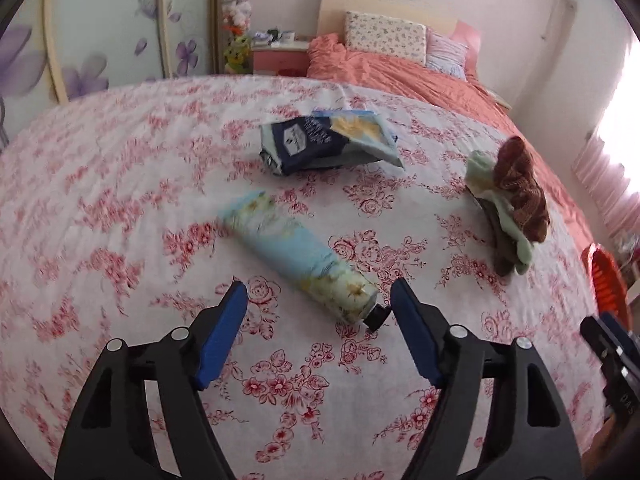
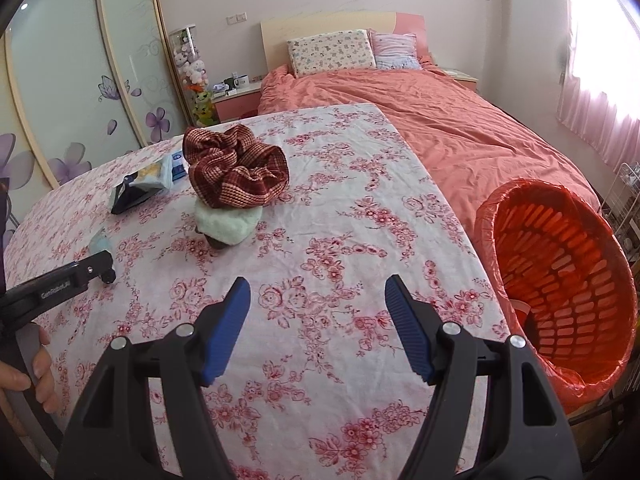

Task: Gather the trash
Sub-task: 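Grasp the light blue hand cream tube by its cap with the left gripper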

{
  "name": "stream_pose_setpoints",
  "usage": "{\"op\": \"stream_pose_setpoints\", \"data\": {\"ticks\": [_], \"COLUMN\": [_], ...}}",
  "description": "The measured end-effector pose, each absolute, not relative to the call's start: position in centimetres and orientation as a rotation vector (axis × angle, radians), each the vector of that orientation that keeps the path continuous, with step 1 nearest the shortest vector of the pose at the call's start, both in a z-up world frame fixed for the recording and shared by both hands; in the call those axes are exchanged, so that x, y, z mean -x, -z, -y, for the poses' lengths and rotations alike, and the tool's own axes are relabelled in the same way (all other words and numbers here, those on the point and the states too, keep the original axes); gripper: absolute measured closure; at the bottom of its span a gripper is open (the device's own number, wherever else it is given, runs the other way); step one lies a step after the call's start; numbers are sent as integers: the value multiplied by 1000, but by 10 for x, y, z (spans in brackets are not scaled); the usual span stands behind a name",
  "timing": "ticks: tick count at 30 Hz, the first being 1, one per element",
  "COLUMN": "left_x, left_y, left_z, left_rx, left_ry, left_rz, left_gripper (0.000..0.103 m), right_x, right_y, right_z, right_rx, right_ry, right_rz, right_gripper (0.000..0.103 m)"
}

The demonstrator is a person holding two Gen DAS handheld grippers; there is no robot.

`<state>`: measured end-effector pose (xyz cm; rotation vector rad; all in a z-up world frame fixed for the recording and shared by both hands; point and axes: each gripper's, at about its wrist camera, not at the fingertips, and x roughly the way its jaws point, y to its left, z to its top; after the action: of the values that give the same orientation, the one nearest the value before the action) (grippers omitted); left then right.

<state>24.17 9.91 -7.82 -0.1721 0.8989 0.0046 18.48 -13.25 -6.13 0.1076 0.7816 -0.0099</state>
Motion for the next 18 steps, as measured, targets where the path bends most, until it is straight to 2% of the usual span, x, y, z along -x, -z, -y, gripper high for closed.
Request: {"op": "stream_pose_setpoints", "data": {"ticks": [1, 3, 11, 14, 15, 16, 18], "left_x": [-242, -241, -249, -257, -259, -260, -261], "left_y": [80, 79, 81, 82, 82, 82, 82], "left_z": [-102, -108, -129, -124, -122, -122, -125], "left_rx": [197, 193, 190, 128, 121, 112, 111], "left_ry": [-3, -2, -43, -67, -58, -64, -72], "left_rz": [-905, -897, -873, -869, -870, -871, -872], "left_gripper": [38, 41, 41, 52, 62, 66, 72], "right_x": [-185, -186, -196, -203, -205, -207, -213], "right_y": [62, 62, 66, 66, 66, 66, 65], "right_z": [132, 132, 123, 114, 112, 109, 104], "right_rx": [-107, -107, -96, -86, -82, -78, -74], "right_ry": [8, 5, -9, -20, -23, -28, -39], "right_rz": [-783, -786, -799, -803, -804, -804, -803], "right_gripper": [34, 34, 34, 34, 34, 34, 34]}}
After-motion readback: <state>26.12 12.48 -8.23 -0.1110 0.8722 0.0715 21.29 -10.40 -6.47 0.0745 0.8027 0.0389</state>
